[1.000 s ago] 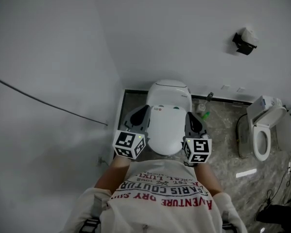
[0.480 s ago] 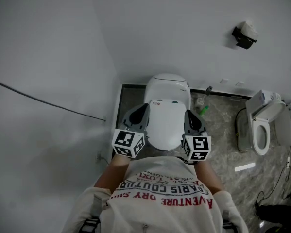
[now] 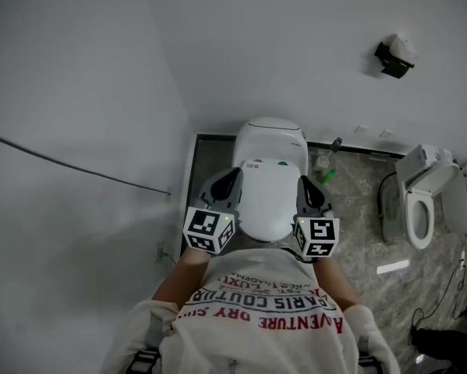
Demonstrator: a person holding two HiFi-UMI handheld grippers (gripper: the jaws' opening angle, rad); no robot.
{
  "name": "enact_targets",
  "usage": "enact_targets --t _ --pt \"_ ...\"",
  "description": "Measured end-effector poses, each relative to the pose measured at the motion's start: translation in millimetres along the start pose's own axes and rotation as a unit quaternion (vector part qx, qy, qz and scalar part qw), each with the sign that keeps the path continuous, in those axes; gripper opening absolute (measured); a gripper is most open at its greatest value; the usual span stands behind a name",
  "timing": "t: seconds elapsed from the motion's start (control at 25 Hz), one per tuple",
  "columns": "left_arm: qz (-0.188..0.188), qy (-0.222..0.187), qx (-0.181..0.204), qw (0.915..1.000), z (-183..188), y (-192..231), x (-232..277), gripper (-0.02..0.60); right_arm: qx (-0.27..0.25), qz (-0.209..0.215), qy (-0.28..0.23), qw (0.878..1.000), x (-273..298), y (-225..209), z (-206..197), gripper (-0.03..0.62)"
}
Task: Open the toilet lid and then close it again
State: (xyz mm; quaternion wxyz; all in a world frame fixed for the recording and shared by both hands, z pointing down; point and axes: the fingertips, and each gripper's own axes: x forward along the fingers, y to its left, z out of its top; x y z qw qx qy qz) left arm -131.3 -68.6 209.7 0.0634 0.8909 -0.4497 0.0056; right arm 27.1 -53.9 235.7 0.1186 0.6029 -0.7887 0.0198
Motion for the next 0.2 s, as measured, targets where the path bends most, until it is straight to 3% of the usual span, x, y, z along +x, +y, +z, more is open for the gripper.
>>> enact_targets --t 0.2 --pt "0.001 0.0 0.004 1.0 -7.5 5.2 -4.8 0.008 0.001 0.005 0.004 1.0 3.7 9.8 -8.0 0.015"
